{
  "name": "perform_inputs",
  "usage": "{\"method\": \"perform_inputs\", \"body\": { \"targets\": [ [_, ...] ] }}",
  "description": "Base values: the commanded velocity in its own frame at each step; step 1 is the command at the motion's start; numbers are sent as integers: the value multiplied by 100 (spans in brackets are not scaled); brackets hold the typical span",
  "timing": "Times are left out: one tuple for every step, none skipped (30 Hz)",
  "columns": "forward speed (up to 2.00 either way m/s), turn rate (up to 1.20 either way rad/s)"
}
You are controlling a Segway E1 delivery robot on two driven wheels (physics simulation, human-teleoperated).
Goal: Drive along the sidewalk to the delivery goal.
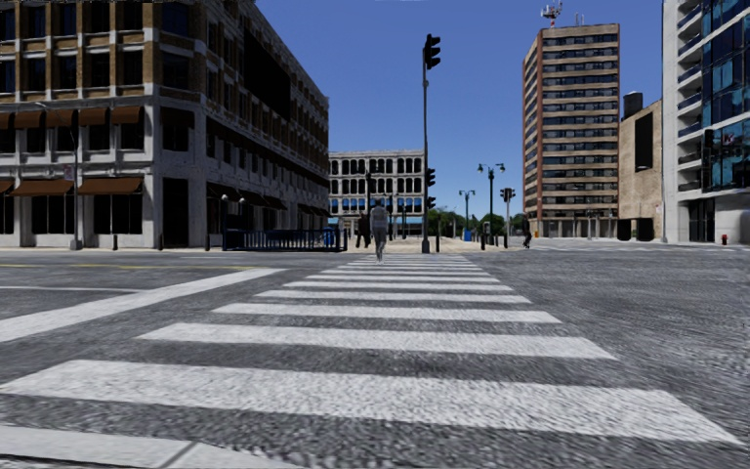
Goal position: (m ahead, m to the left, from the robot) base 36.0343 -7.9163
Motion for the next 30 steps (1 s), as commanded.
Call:
{"method": "perform_inputs", "body": {
  "targets": [
    [200, 0],
    [200, 0],
    [200, 0],
    [200, 0],
    [200, 0],
    [200, 0],
    [200, 0],
    [200, 9],
    [200, 30],
    [200, 59],
    [200, 59],
    [200, 78],
    [200, 82],
    [200, 74],
    [200, 48],
    [200, 37],
    [200, 25],
    [200, 10],
    [200, 3],
    [200, 2],
    [200, 2],
    [200, 1],
    [200, 0],
    [200, 0],
    [200, 0],
    [200, 0],
    [200, 0],
    [200, 0],
    [200, 0],
    [200, 0]
  ]
}}
